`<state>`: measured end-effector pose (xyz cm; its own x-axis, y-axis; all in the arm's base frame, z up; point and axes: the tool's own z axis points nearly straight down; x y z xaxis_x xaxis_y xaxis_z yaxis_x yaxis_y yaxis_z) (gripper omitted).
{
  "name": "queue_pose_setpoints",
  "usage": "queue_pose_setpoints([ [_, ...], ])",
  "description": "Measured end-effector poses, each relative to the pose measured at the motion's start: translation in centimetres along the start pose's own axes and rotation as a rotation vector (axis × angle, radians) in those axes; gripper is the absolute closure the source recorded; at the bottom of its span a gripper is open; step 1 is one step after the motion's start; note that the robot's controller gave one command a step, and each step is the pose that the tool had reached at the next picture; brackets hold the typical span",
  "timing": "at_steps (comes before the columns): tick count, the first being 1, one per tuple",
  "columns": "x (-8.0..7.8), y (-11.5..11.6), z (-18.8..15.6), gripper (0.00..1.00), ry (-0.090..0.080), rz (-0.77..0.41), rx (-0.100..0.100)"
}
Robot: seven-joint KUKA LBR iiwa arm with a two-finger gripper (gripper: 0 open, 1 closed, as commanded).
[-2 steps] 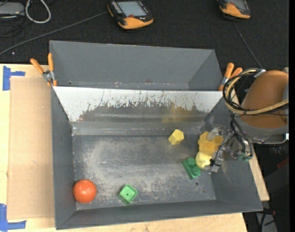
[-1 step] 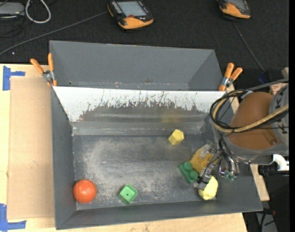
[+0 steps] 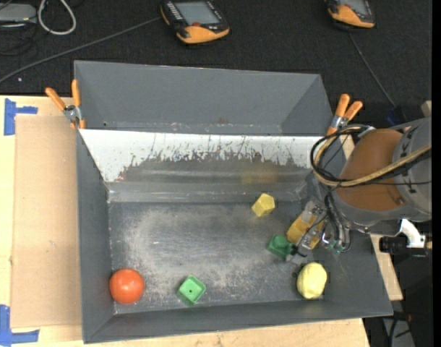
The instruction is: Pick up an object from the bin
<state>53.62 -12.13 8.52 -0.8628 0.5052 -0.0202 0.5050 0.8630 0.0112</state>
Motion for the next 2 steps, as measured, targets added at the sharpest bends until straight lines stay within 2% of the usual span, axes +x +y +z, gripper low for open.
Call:
queue_pose_setpoints([
  [1,-2.07,2.1,0.97,1.0,0.016,-0.495,0.003],
  [2,-2.06,2.11,0.95,1.0,0.016,-0.496,0.004],
])
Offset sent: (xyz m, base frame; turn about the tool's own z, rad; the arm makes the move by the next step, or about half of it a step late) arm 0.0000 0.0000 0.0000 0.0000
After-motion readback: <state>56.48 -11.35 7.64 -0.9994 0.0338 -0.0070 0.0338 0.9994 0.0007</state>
